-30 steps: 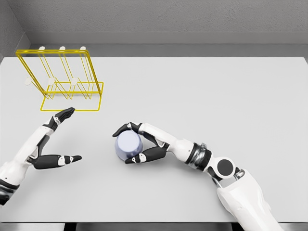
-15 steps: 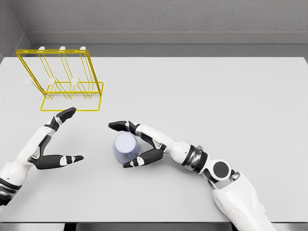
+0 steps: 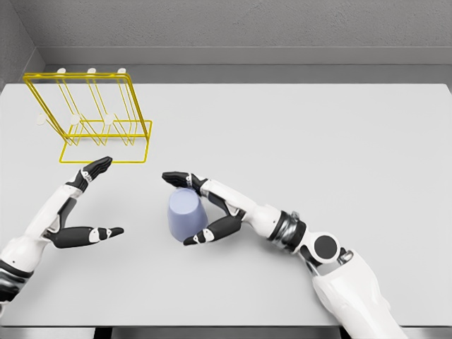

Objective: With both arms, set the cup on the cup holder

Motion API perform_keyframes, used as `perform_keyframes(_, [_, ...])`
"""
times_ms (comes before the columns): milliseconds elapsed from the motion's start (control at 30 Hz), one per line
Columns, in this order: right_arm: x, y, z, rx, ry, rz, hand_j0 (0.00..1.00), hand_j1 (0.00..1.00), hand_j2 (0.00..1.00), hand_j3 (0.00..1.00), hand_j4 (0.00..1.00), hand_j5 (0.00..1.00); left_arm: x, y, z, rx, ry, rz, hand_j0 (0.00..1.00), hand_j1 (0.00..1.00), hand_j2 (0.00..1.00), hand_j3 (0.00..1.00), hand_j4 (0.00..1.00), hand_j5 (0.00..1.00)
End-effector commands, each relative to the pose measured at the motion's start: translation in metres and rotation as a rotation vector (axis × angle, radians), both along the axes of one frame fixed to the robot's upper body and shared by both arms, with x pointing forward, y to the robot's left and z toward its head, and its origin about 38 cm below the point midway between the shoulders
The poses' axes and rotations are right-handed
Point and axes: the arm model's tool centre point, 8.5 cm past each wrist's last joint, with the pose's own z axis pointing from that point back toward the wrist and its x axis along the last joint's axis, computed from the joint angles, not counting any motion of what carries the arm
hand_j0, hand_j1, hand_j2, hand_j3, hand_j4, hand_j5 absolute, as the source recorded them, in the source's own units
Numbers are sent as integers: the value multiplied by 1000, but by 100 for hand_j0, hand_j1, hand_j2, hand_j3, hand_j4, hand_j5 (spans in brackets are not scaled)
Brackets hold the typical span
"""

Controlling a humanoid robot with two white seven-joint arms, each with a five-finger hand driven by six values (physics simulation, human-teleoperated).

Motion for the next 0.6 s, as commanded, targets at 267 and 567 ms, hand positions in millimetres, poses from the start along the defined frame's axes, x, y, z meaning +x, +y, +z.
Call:
perform_keyframes(267, [11, -19, 0, -15, 0, -44, 100, 100, 100, 100, 100, 100, -2, -5, -5, -52, 36, 4, 100, 100, 100, 100, 100, 100])
perform_keyframes(567, [25, -58, -1, -63, -10, -116, 100, 100, 100, 100, 100, 100, -15, -19, -23, -91, 105, -19, 100, 100, 100, 100, 100, 100])
